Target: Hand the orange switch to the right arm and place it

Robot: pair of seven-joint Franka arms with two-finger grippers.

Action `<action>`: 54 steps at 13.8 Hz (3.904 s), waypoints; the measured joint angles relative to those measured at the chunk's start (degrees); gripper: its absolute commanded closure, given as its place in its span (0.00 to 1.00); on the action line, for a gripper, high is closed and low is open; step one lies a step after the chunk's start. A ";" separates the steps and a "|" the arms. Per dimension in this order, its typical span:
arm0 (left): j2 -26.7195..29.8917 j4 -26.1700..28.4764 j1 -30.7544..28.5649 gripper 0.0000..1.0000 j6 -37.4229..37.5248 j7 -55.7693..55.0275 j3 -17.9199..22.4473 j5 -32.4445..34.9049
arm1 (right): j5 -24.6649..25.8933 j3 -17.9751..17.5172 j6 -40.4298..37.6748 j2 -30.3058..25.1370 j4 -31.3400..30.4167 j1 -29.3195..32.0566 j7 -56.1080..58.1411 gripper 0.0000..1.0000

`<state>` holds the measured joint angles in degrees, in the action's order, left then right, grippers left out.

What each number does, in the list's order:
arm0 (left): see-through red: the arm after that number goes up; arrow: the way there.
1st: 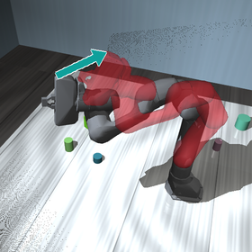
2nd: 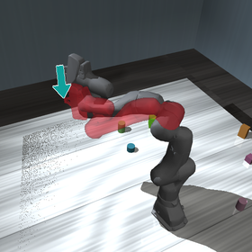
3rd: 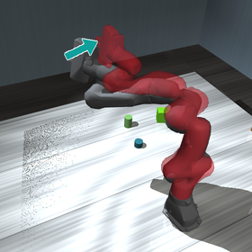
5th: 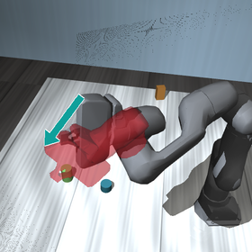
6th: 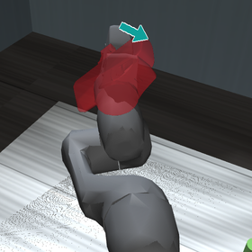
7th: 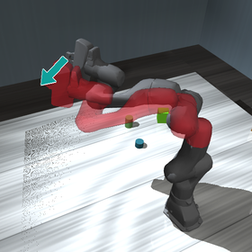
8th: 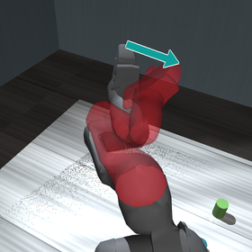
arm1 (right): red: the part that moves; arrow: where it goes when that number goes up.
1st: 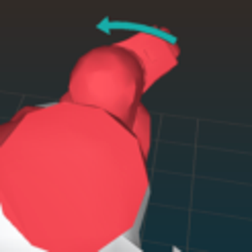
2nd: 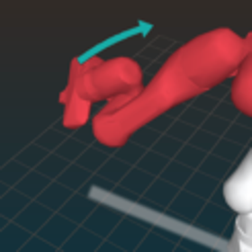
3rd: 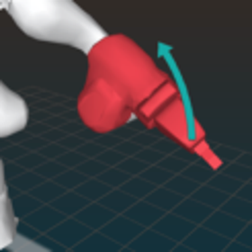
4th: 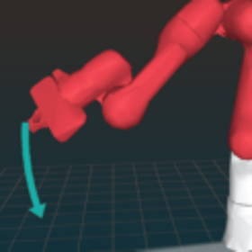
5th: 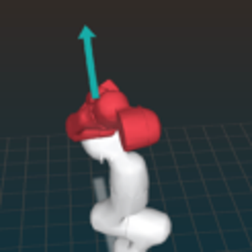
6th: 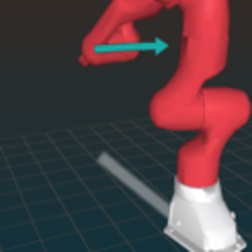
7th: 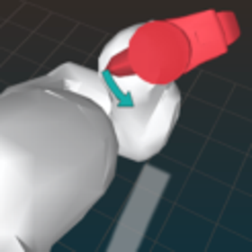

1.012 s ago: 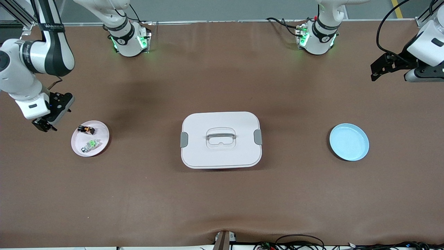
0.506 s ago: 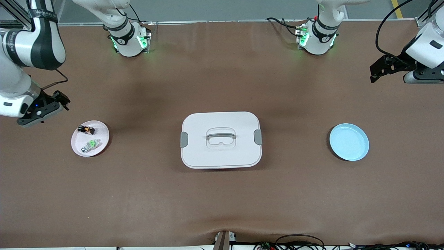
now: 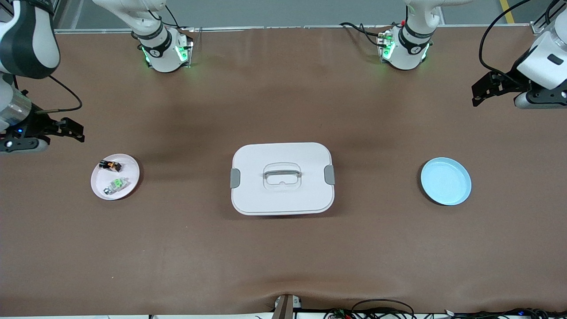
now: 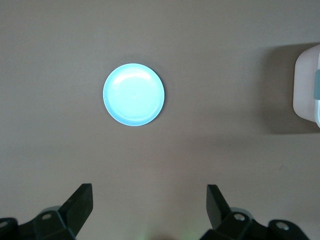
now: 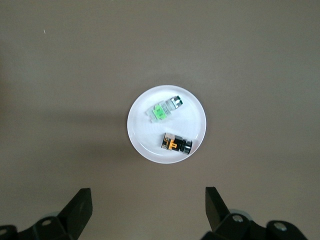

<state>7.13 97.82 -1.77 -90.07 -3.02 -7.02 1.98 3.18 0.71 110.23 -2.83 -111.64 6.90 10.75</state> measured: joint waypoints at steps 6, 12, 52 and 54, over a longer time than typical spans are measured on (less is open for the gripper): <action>-0.01 0.07 -0.04 0.00 0.00 0.00 0.08 0.00 | -0.11 -0.02 -3.08 -0.04 7.88 -0.71 -1.35 0.00; -0.04 0.07 -0.04 0.00 0.00 0.00 0.06 -0.37 | -0.72 -0.20 -7.96 -0.04 14.07 -1.84 -1.94 0.00; -5.03 -5.02 -0.05 0.00 -0.57 0.10 0.13 -1.15 | -3.10 7.61 -22.51 -0.12 22.00 -9.59 -11.31 0.00; -5.03 -5.05 -0.05 0.00 -0.49 0.10 0.12 -1.15 | -3.20 7.60 -23.06 -0.15 22.17 -9.66 -11.32 0.00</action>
<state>2.10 92.78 -1.83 -90.56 -2.92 -6.90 0.83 -0.02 8.31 87.17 -2.98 -89.47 -2.76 -0.57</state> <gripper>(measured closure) 0.000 0.000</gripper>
